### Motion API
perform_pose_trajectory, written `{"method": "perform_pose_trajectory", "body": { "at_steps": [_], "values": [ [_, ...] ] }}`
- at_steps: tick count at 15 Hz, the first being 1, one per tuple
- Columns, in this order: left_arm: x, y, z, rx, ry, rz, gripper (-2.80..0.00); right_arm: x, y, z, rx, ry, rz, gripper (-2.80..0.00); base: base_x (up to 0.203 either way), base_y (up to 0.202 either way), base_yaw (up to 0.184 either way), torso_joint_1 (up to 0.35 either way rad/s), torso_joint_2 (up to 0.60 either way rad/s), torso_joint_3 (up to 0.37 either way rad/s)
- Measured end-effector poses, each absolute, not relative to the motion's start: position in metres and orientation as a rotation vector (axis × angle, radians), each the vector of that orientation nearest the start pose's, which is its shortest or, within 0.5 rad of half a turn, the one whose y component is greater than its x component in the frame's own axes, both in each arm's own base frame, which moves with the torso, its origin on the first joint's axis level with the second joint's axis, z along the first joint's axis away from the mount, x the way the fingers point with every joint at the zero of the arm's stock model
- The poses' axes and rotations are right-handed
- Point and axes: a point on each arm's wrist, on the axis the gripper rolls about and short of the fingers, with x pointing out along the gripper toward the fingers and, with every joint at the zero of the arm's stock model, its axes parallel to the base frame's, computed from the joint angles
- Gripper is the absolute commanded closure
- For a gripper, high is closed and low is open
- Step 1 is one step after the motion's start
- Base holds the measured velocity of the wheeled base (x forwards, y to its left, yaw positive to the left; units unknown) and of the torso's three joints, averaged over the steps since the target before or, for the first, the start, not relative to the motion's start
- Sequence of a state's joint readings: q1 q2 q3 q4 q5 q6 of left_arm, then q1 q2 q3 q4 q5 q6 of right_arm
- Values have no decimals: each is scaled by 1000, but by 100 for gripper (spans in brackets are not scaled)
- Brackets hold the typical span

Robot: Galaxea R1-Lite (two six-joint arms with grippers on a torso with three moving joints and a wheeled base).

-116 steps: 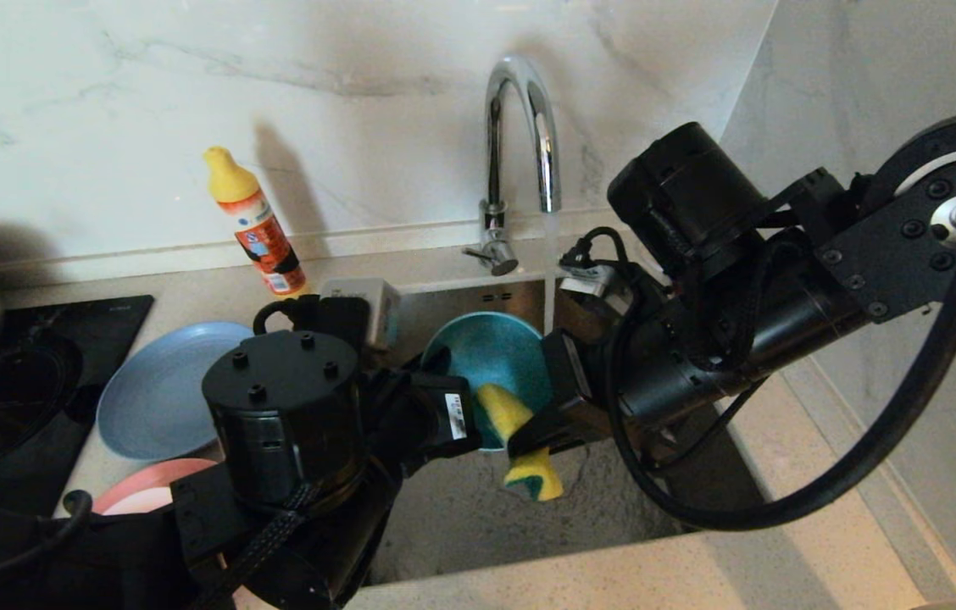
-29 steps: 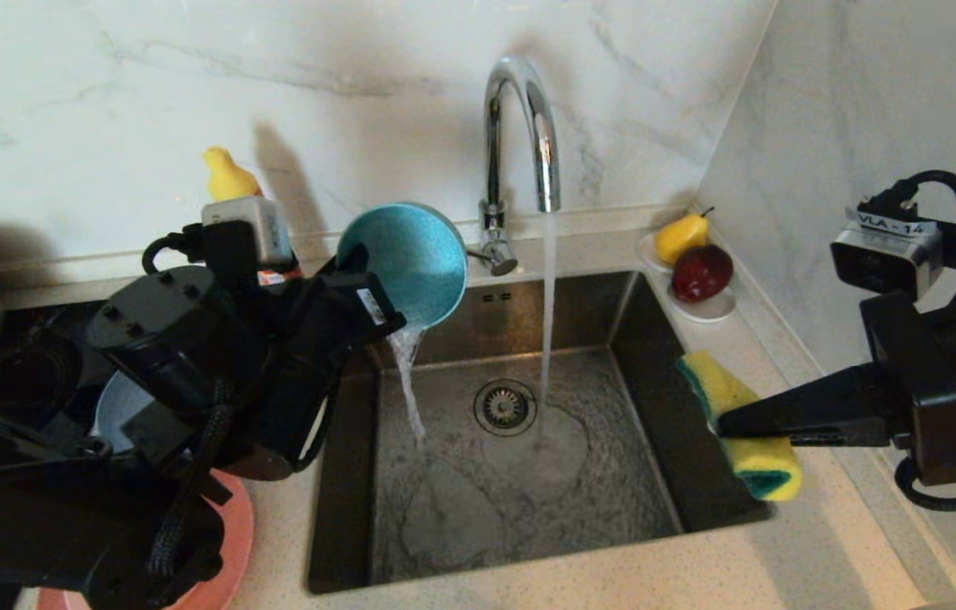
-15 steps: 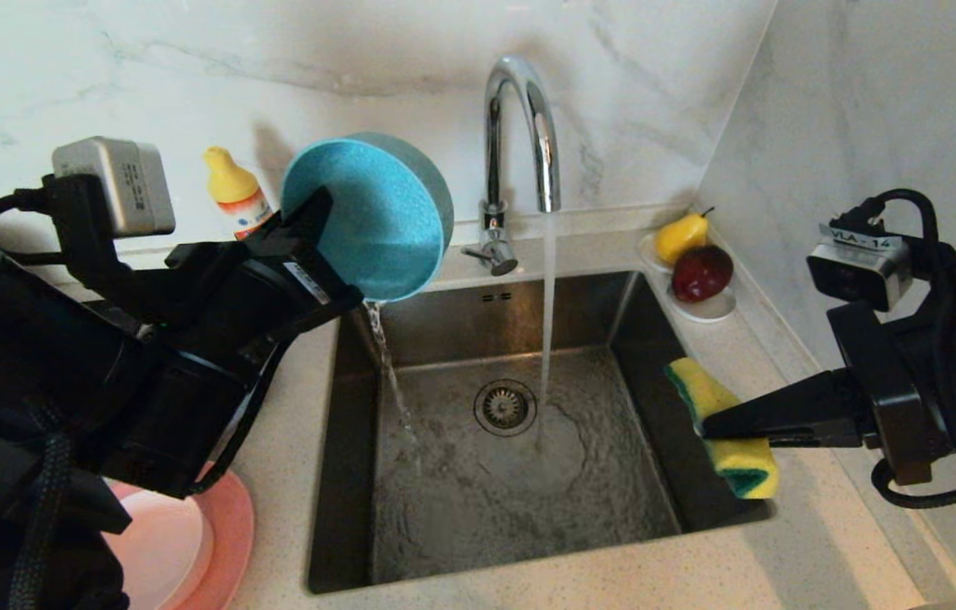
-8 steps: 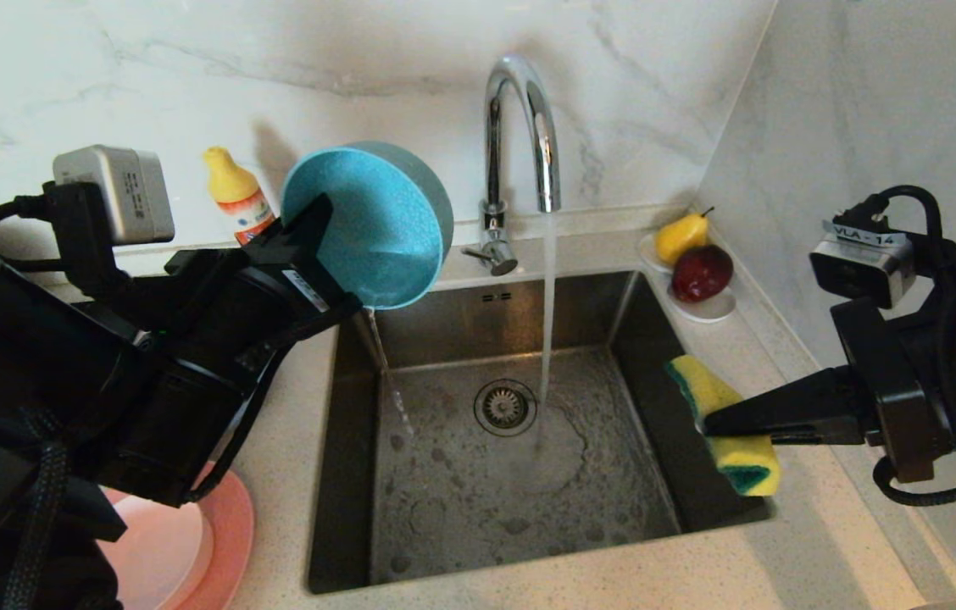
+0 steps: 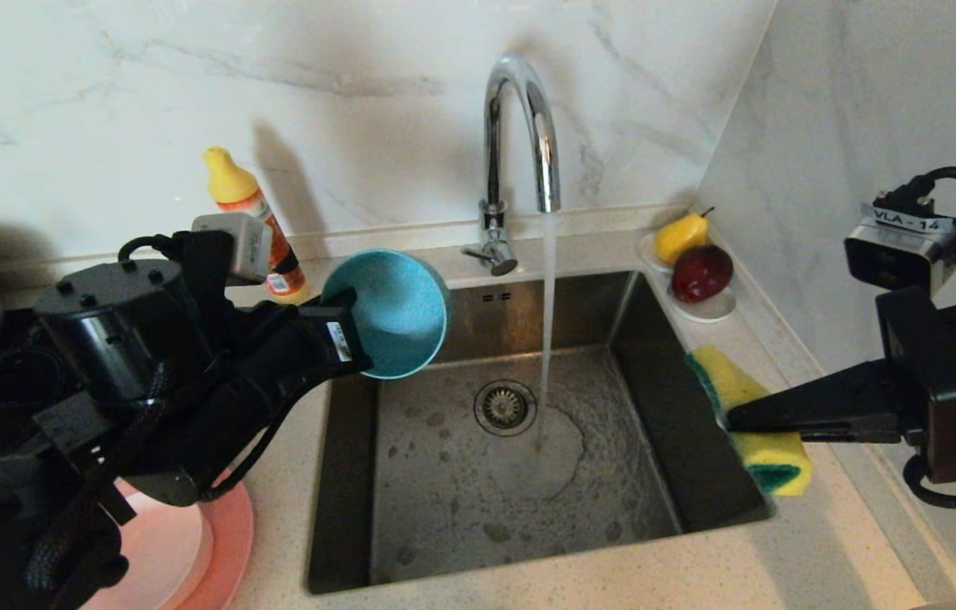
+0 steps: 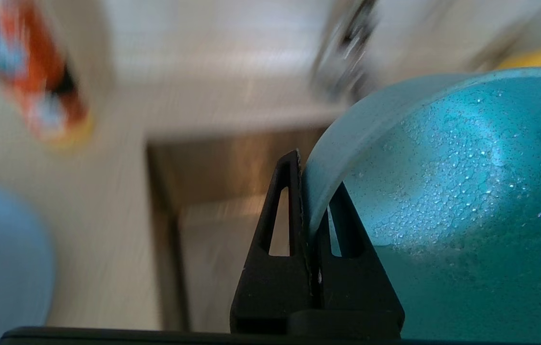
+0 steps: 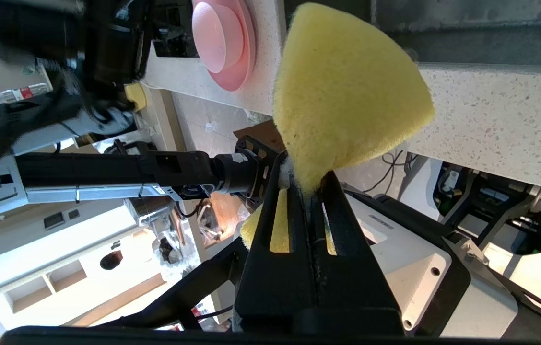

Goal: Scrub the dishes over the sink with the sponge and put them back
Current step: Place the bowl on the table

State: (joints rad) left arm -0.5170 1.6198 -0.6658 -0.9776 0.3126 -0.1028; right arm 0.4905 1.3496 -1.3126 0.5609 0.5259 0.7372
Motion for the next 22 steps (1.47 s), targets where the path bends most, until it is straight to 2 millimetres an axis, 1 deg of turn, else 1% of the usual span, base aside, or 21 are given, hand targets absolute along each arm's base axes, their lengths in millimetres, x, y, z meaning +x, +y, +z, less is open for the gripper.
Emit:
{"method": "perform_pose_trajectory", "body": {
  "at_steps": [1, 2, 4, 5, 6, 7, 8, 10, 14, 18, 22],
  "values": [
    [247, -129, 207, -125, 55, -189, 0, 164, 100, 306, 660, 953, 711, 0, 0, 0, 0, 0, 0, 0],
    [247, -126, 215, -145, 121, -173, 0, 163, 100, 307, 659, 949, 713, 0, 0, 0, 0, 0, 0, 0],
    [247, -118, 247, -224, 222, -143, 0, 159, 98, 308, 656, 946, 714, 0, 0, 0, 0, 0, 0, 0],
    [244, -110, 265, -270, 275, -124, 0, 158, 97, 308, 656, 948, 713, 0, 0, 0, 0, 0, 0, 0],
    [240, -98, 280, -313, 324, -95, 0, 156, 96, 309, 655, 947, 712, 0, 0, 0, 0, 0, 0, 0],
    [235, -81, 291, -350, 379, -44, 0, 155, 96, 309, 656, 946, 708, 0, 0, 0, 0, 0, 0, 0],
    [231, -63, 297, -380, 428, 29, 0, 155, 95, 309, 657, 946, 705, 0, 0, 0, 0, 0, 0, 0],
    [223, -31, 300, -420, 487, 171, 0, 154, 92, 310, 660, 937, 697, 0, 0, 0, 0, 0, 0, 0],
    [214, 30, 301, -535, 462, 436, 0, 153, 90, 306, 649, 943, 690, 0, 0, 0, 0, 0, 0, 0],
    [210, 90, 288, -670, 450, 636, 0, 154, 91, 302, 638, 954, 688, 0, 0, 0, 0, 0, 0, 0],
    [222, 151, 267, -778, 420, 784, 0, 156, 92, 298, 624, 959, 689, 0, 0, 0, 0, 0, 0, 0]
  ]
}}
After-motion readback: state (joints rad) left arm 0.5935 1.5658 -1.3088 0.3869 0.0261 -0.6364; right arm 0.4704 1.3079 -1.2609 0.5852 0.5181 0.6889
